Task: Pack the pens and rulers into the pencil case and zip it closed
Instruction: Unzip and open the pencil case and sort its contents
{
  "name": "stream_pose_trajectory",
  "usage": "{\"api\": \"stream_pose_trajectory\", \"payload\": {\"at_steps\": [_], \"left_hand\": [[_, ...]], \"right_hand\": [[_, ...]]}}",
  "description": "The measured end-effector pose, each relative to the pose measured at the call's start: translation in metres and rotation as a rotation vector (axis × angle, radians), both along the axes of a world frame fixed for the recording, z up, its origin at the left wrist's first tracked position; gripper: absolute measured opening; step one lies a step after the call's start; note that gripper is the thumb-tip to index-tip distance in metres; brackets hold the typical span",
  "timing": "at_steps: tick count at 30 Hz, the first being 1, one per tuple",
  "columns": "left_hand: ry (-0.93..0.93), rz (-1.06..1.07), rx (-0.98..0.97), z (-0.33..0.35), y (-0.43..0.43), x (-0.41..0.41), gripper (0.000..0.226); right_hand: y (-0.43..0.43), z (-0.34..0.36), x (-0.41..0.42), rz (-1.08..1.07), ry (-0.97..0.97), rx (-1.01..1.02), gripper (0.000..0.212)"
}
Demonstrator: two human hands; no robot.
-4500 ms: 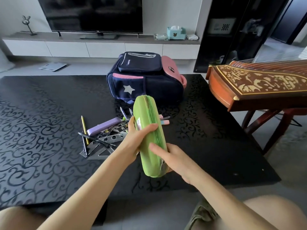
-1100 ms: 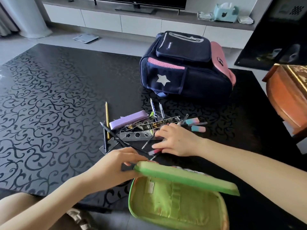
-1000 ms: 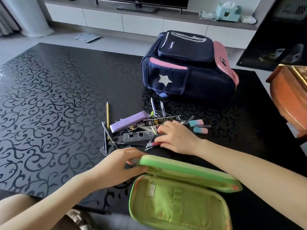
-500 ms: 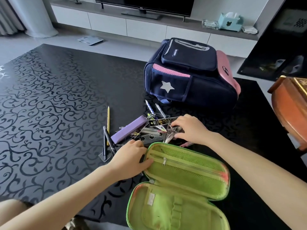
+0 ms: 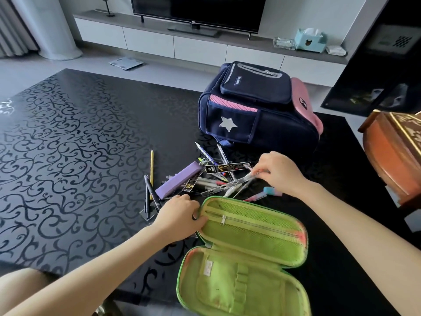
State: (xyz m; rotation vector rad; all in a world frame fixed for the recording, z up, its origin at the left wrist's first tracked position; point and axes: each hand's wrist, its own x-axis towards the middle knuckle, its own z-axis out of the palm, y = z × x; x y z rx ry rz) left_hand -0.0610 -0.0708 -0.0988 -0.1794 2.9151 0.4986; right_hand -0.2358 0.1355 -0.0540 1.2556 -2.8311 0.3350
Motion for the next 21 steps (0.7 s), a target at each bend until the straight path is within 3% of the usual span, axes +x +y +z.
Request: {"api": "stream_pose_trajectory", "payload": {"at_steps": [5,9,12,16,21], "left_hand": [[0.150,0.022,-0.083,0.003,0.004,0.005,0.034],[0.412,-0.237,-0.049,0.016,0.010,0.021,0.029],[0.276,-0.501,-0.019,0.021,0.023,0.041,0.040],[0.035,-0.615,-0.239,0.019,0.041,0.060,0.064],[0.000,-0.679,-0.396,0.017,0.048,0.067,0.060]], "right_hand": [[0.030,0.013,0.011,-0.075,0.319,-0.187,0.012],[0.056,0.026,0.027,-0.218,0.322,-0.352,0.012],[0.072,0.036,0.057,-0.294,-0.028,-0.525,0.015],[0.083,0.038,0.110,-0.280,-0.567,-0.562,0.020],[0.102,0.021,0.162,-0.316,-0.724,-0.462,0.018]]}}
